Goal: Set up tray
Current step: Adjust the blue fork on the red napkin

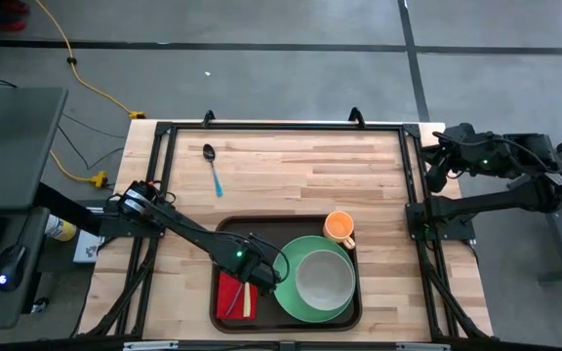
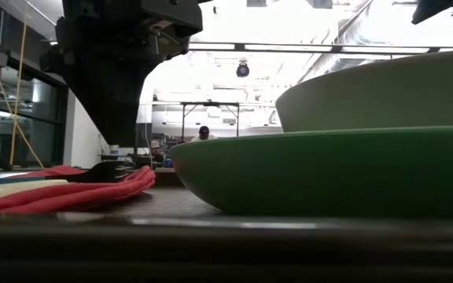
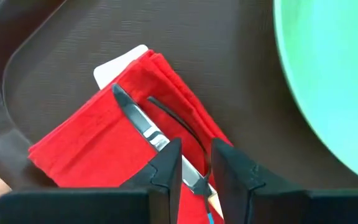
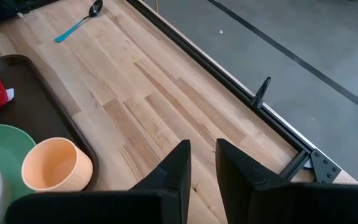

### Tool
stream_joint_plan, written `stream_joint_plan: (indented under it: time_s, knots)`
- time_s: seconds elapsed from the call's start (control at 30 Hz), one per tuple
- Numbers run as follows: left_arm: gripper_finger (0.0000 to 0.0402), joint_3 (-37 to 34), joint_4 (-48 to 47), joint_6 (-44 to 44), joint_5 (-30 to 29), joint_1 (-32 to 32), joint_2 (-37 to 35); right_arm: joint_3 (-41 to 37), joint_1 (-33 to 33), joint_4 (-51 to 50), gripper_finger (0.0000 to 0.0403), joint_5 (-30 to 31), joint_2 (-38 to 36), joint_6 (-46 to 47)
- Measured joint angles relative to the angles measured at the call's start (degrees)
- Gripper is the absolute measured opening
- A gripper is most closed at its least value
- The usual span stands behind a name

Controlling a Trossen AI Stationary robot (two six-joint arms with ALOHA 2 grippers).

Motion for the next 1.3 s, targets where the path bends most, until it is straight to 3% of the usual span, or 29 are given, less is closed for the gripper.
stream_joint_plan:
  time_s: [0.37, 0.63, 0.8, 1.3]
  knots:
    - [0.0121, 0.0, 0.28, 0.4, -0.75, 0.0, 0.0, 0.0, 0.0, -0.01, 0.0066, -0.26, 0.0, 0.0]
    - [0.0187, 0.0, 0.06, -0.46, 0.5, 0.0, 0.33, 0.0, 0.0, -0.01, 0.0067, -0.31, 0.0, 0.0]
    - [0.0212, -0.04, -0.85, -4.59, 5.17, 0.0, 2.85, 0.0, -0.01, -0.01, 0.0067, -0.53, 0.0, 0.01]
    - [0.0173, -0.04, 2.23, -6.07, 4.47, 0.0, 4.28, 0.0, -0.02, -0.01, 0.0067, -0.55, 0.0, -0.44]
